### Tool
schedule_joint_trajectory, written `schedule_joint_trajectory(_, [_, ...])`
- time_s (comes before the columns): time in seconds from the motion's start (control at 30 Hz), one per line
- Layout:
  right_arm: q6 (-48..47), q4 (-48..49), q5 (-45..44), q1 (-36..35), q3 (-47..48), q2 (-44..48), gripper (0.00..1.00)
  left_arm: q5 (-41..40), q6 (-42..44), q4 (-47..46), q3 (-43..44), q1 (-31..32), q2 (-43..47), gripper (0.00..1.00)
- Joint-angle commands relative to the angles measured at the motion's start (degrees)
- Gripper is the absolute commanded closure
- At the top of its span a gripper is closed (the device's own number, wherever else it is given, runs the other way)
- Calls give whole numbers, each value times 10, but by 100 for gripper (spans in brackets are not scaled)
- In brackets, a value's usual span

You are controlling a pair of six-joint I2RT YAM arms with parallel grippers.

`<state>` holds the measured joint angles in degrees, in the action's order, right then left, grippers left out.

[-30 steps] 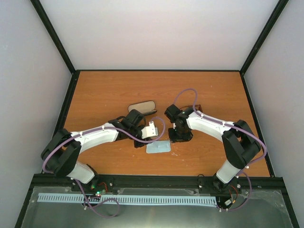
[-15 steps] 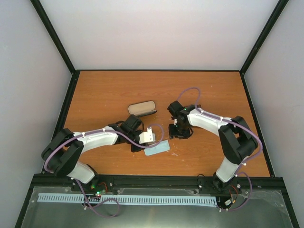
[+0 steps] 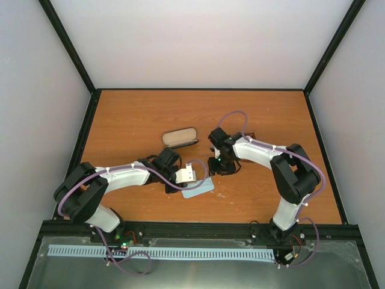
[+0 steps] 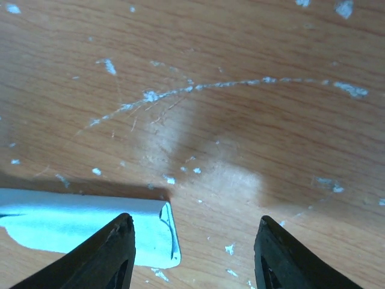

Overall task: Organize the sunglasses
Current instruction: Pick up the glasses cleaning cloth from the center of the board.

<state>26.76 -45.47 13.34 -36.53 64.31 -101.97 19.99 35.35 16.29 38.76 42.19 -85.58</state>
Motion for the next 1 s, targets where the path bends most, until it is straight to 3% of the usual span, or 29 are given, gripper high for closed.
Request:
schedule_joint_trajectory(0.0, [-44, 33, 2, -1, -35, 63, 46, 3, 4, -12, 5, 5, 0, 99])
schedule_joint_trajectory(0.33, [-101, 104, 86, 2, -92, 81, 43, 5, 9, -14, 6, 5, -5, 99])
schedule_joint_trajectory(0.6, [-157, 113, 67, 3, -73, 46, 38, 7, 8, -13, 3, 5, -6, 99])
schedule_joint_trajectory(0.97, [-201, 122, 94, 3, -75, 21, 40, 7, 6, -11, 4, 5, -9, 99])
